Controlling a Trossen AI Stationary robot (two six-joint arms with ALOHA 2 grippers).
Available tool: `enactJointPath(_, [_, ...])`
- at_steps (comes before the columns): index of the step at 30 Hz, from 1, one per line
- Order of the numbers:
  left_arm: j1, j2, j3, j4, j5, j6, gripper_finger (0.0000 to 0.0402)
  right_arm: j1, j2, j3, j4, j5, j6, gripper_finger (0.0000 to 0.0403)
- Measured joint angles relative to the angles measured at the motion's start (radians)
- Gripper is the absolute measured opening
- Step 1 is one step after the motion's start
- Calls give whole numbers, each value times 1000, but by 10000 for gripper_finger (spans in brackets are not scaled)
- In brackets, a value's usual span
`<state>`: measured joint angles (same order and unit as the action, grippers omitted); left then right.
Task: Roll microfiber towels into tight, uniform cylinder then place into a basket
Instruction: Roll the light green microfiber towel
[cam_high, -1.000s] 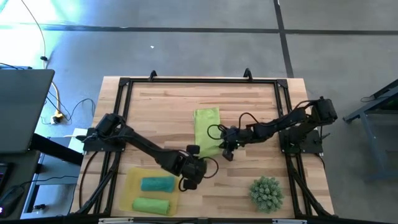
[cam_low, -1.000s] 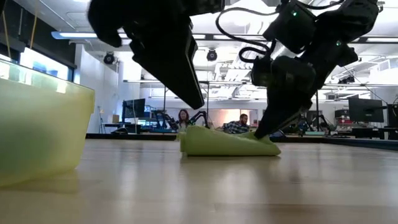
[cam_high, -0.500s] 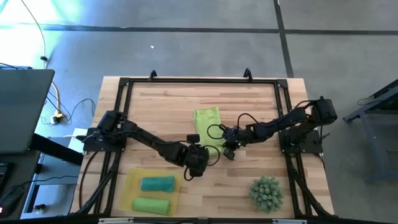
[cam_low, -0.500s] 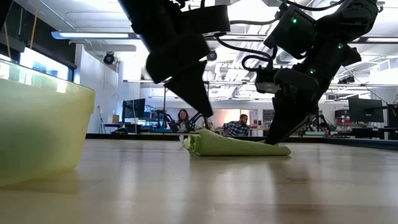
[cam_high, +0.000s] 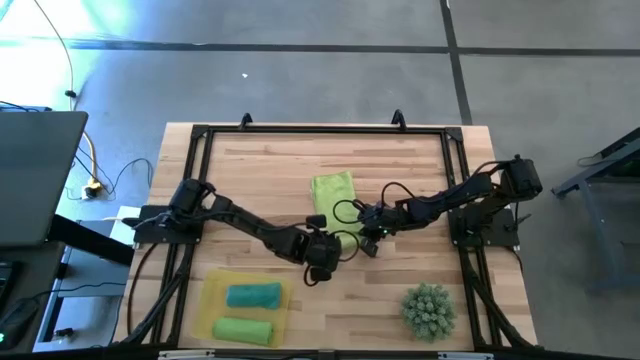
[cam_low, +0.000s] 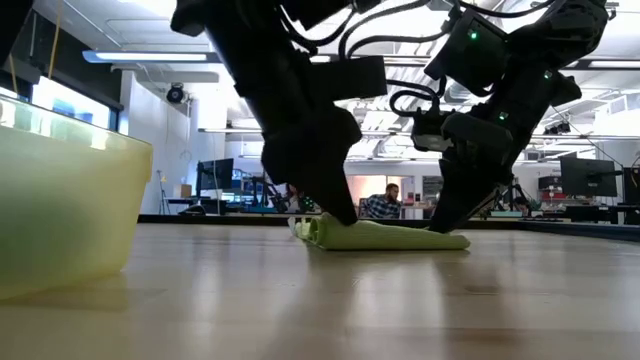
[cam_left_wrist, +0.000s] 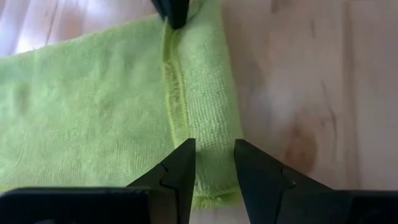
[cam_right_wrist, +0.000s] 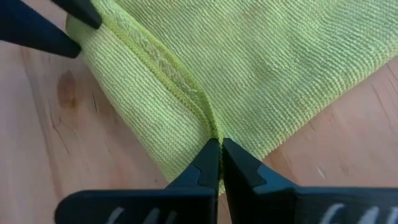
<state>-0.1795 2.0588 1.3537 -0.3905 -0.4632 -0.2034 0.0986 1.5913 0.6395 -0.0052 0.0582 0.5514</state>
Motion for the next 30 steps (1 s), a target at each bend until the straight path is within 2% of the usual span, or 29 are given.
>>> enactJointPath(4, [18,21,0,-3,0,-8,101,0,0,0,-9,0,2,0])
enactJointPath(8, [35,48,1,1,49,-32,101,0,0,1,-14,0,1,0])
enactJointPath(13, [37,66,5,13,52,-33,101,0,-1,1,-19,0,-81,8])
enactJointPath(17, [37,67,5,9,74,-34,101,0,-24,1,-43,-21,-155,47])
enactJointPath(23, [39,64,3,3,120,-33,101,0,-140,1,-146,-155,-244,112])
enactJointPath(26, [39,64,3,5,128,-44,101,25,-192,1,-157,-191,-346,127])
enactJointPath(30, [39,66,3,4,135,-66,101,107,-202,1,-152,-94,-606,130])
